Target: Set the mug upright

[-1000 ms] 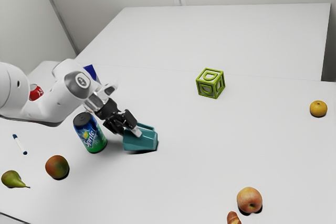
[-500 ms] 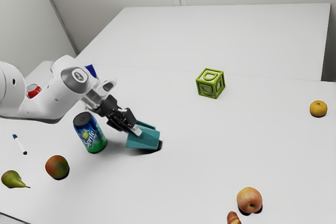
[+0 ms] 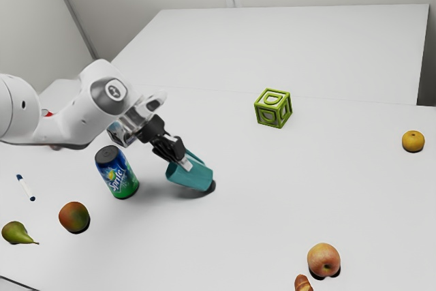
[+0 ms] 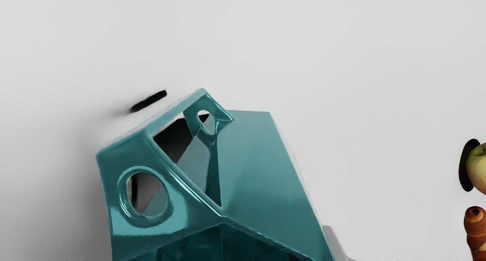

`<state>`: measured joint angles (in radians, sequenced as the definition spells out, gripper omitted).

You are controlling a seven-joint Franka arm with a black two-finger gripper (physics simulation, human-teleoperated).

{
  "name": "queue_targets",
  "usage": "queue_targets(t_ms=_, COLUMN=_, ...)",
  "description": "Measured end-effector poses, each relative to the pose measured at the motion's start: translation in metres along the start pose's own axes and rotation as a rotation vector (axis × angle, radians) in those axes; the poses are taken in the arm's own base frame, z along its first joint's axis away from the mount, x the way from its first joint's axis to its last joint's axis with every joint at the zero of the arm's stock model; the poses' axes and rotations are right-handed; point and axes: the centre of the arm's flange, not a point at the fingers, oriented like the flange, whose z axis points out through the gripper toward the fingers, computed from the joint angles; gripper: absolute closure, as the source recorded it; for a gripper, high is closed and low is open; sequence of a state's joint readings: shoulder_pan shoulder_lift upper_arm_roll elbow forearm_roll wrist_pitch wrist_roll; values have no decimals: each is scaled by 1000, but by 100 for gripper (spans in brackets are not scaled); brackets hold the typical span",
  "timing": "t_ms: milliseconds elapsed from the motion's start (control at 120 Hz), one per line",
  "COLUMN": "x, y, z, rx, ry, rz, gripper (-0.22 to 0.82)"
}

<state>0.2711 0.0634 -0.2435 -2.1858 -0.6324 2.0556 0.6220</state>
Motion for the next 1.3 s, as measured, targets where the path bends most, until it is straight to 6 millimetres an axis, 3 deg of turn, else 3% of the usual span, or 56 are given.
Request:
queue_targets(t_ms=292, x=21, y=36, z=-1, rx=224, ry=-130, rz=121, gripper=77)
queue_targets(t_ms=708, x=26, y=57, z=19, rx=446, ry=-200, rz=148, gripper=78)
queue_targets(t_ms=975, x=26, y=65, z=30, rx=536, ry=-212, rz=145, gripper=78)
queue_targets(t_ms=1192, x=26, y=58, z=39, rx=552, ry=-223, rz=102, gripper=78)
queue_targets(t_ms=1300, x=27, y=61, z=41, rx=555, ry=-219, rz=90, gripper=64)
